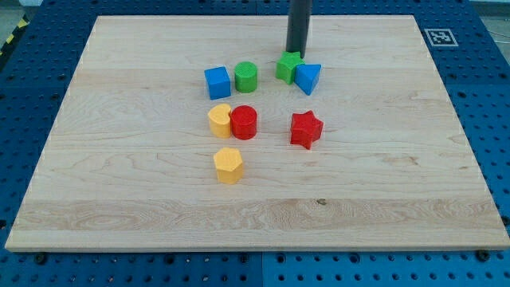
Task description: Push green star towards green circle
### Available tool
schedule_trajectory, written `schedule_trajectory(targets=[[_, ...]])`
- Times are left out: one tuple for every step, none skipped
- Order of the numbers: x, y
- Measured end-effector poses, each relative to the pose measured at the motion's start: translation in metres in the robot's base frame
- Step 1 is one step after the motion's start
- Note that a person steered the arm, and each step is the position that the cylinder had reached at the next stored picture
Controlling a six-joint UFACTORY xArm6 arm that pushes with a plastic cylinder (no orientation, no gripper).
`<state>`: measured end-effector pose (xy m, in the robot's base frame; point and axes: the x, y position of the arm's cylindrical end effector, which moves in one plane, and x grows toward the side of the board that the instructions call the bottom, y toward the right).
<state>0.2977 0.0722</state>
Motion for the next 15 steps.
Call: schedule_trajectory(targets=[[-0.009, 0.011], [-0.011, 0.017], [-0.007, 0.018], [0.002, 0.019], [0.019, 0.02], [0.027, 0.02], [0.027, 0.02], [0.027, 0.019], [0.027, 0.016], [0.028, 0.005], [0.029, -0.007], [0.032, -0.017], [0.036, -0.026], [0.036, -0.031], [0.033, -0.028]])
